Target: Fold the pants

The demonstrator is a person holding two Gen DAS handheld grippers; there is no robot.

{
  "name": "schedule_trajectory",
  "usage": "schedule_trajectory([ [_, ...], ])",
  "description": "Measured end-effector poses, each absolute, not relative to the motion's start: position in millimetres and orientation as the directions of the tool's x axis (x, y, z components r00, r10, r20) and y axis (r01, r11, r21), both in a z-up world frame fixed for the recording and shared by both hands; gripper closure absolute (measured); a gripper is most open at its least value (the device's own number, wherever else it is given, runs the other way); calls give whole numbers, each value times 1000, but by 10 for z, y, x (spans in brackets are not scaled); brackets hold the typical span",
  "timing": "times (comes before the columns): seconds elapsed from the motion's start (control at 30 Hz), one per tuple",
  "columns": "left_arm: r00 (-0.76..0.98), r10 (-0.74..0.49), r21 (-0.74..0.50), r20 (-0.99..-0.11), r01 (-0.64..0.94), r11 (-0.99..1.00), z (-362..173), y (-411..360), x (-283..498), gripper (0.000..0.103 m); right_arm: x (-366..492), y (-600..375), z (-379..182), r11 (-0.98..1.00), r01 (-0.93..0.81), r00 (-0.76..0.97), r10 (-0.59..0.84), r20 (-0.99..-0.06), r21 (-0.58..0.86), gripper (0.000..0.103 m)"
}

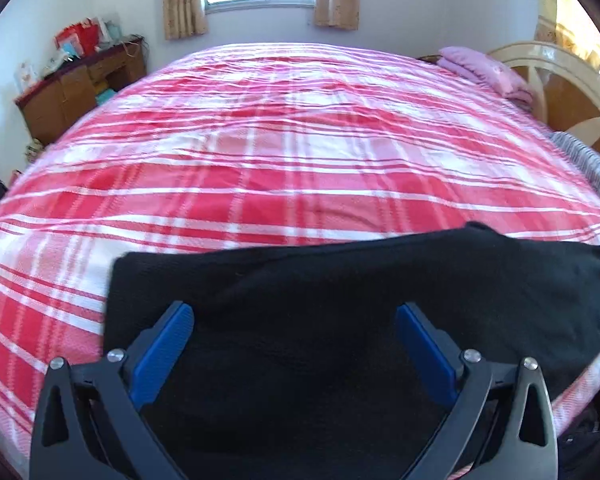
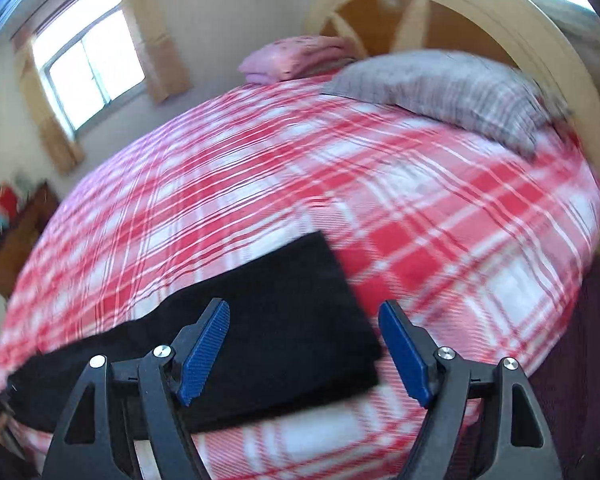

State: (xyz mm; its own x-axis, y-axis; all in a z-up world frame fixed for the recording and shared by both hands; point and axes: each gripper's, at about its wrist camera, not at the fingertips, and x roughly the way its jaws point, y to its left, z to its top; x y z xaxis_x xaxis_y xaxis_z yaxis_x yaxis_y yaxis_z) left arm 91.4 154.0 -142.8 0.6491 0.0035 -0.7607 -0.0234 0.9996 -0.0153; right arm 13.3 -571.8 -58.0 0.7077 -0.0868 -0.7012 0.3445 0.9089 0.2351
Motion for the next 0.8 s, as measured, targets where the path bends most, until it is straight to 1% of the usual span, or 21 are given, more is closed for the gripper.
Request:
schedule_trajectory([
  [0.07, 644, 14, -7, -765, -31, 1000, -1462, 1583, 927, 0, 111, -5830, -616, 891, 363, 700, -67, -711, 273, 26],
  [0.1, 646, 9, -13, -763, -29, 999, -1459, 1592, 924, 0, 113, -5872, -635, 882, 362, 699, -42, -714, 302, 30],
  [0.13, 648, 8, -16, -761, -30, 999, -1446, 1589, 916, 0, 115, -5913, -656, 871, 360, 700, -15, -714, 334, 36],
  [0.2, 649, 8, -18, -761, -34, 999, -1438, 1584, 911, 0, 99, -5949, -696, 859, 362, 692, 14, -722, 363, 41],
  [0.3, 647, 39, 25, -761, -32, 999, -1484, 1554, 916, 0, 107, -6009, -793, 852, 397, 656, -2, -755, 343, 43],
  [0.4, 650, 81, 91, -755, -19, 996, -1555, 1517, 920, 0, 114, -6065, -843, 844, 397, 645, 23, -764, 360, 46],
  [0.43, 655, 78, 89, -752, -16, 996, -1550, 1527, 915, 0, 111, -6066, -836, 846, 392, 644, 28, -764, 361, 50],
  [0.5, 663, 64, 75, -746, -12, 997, -1538, 1568, 907, 0, 118, -6073, -848, 837, 359, 647, 96, -756, 413, 58],
  [0.53, 667, 55, 63, -743, -11, 998, -1526, 1595, 899, 0, 125, -6077, -859, 834, 353, 646, 111, -755, 425, 58],
  [0.63, 671, 21, 20, -741, -10, 1000, -1506, 1687, 894, 0, 141, -6065, -889, 839, 356, 643, 98, -759, 411, 58],
  [0.8, 679, 23, 42, -734, 12, 999, -1545, 1672, 892, 0, 147, -6121, -953, 833, 326, 684, 119, -720, 448, 58],
])
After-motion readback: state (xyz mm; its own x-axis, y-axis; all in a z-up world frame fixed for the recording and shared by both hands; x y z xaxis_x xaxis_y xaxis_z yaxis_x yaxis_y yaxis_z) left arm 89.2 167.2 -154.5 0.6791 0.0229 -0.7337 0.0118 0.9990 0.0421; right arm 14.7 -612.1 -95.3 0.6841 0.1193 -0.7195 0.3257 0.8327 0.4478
